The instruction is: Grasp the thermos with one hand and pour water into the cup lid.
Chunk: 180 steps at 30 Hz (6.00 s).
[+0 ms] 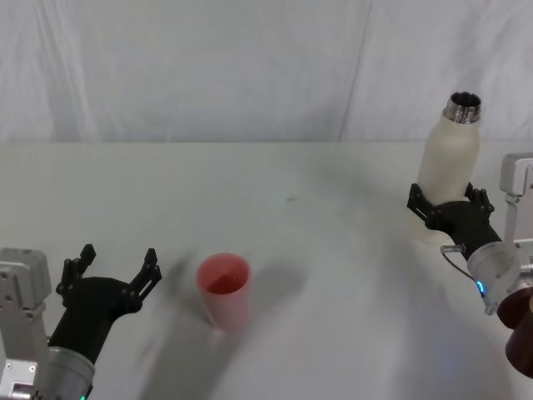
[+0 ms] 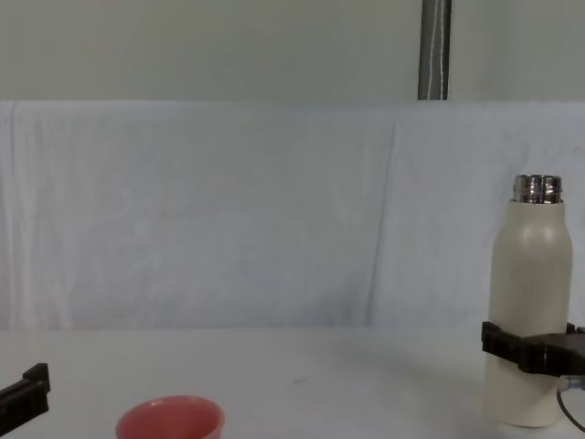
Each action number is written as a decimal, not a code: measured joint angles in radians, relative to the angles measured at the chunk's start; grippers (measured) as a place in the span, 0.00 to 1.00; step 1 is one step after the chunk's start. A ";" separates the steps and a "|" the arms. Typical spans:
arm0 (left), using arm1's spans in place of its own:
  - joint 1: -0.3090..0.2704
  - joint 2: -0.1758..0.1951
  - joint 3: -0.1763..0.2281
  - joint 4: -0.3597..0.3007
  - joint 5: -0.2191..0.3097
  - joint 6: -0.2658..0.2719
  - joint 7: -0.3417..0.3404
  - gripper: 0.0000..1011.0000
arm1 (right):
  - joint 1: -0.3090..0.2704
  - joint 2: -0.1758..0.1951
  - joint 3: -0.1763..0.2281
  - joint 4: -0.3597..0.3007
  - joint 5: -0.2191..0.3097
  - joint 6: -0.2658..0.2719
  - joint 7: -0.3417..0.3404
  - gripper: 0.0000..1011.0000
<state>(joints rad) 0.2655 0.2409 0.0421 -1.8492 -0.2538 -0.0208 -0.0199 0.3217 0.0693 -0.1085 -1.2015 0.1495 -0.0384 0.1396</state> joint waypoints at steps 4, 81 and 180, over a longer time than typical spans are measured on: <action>0.000 0.000 0.000 0.000 0.000 0.000 0.000 0.99 | 0.012 -0.001 -0.001 0.012 0.000 -0.001 0.005 0.99; 0.000 0.000 0.000 0.000 0.000 0.000 0.000 0.99 | -0.094 0.149 -0.074 -0.275 -0.198 -0.059 0.041 0.94; 0.000 0.000 0.000 0.000 0.000 0.000 0.000 0.99 | 0.108 0.236 -0.445 -0.051 -0.744 -0.308 -0.049 0.94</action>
<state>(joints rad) 0.2655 0.2410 0.0421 -1.8492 -0.2538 -0.0208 -0.0199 0.4293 0.3056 -0.5532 -1.2528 -0.5945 -0.3468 0.0911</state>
